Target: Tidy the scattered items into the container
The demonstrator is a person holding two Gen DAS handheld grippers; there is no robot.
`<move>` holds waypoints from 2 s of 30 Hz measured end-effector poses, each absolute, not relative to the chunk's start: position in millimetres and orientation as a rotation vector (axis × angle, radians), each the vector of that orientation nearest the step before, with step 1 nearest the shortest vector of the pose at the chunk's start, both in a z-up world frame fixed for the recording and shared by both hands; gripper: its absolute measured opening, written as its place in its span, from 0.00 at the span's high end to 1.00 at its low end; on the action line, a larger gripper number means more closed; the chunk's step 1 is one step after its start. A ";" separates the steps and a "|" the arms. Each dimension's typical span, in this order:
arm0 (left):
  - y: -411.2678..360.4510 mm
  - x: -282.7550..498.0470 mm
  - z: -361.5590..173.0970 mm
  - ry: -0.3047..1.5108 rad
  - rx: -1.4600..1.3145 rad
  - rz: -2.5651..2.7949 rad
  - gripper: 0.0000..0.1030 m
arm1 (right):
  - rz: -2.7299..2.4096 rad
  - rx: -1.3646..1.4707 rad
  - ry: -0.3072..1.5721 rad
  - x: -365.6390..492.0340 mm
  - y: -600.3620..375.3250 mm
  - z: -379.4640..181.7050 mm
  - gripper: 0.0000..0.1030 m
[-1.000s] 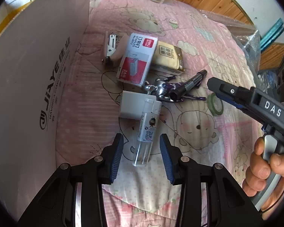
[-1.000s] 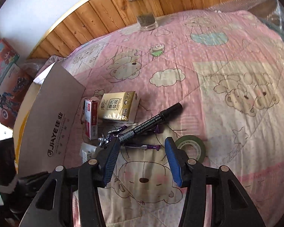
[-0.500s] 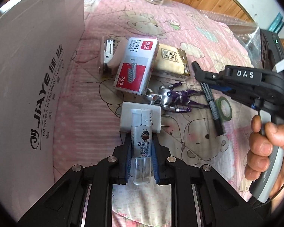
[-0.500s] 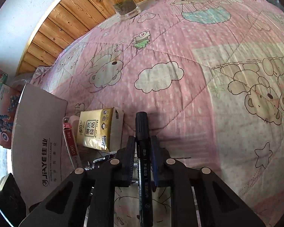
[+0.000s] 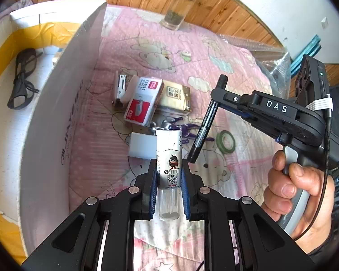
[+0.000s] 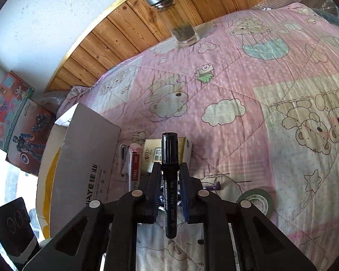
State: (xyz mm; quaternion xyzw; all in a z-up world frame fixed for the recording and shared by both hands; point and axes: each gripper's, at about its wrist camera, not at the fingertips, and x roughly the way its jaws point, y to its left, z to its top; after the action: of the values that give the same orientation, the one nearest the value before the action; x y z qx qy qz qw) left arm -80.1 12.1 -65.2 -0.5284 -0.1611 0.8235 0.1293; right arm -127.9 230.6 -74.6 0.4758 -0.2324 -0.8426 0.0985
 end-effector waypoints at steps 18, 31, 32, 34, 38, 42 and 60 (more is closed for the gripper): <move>-29.3 -63.7 -5.0 -0.565 -1.358 2.501 0.82 | -2.577 1.091 -0.372 -88.5 173.8 -10.8 0.84; -43.6 -56.3 -1.4 -0.577 -1.338 2.555 0.82 | -2.598 0.995 -0.267 -71.7 157.8 9.4 0.84; -45.2 -55.2 -0.5 -0.579 -1.333 2.558 0.82 | -2.597 0.988 -0.266 -71.2 156.7 10.6 0.84; -48.4 -53.4 1.4 -0.578 -1.322 2.570 0.82 | -2.597 0.976 -0.255 -69.9 153.6 12.8 0.84; -57.9 -50.5 4.5 -0.594 -1.304 2.586 0.82 | -2.597 0.955 -0.234 -66.8 146.3 15.9 0.84; -69.4 -46.6 8.0 -0.626 -1.287 2.598 0.82 | -2.606 0.930 -0.195 -62.4 136.8 19.8 0.84; -132.4 -26.5 16.1 -0.744 -1.221 2.662 0.82 | -2.592 0.824 -0.094 -38.3 83.6 48.5 0.84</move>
State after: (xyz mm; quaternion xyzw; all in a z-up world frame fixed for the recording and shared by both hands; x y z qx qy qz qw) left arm -26.5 -132.4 16.1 -0.4033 -0.2458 0.8794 0.0601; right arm -38.3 83.6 48.5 0.2962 -0.0336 -0.9315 0.2085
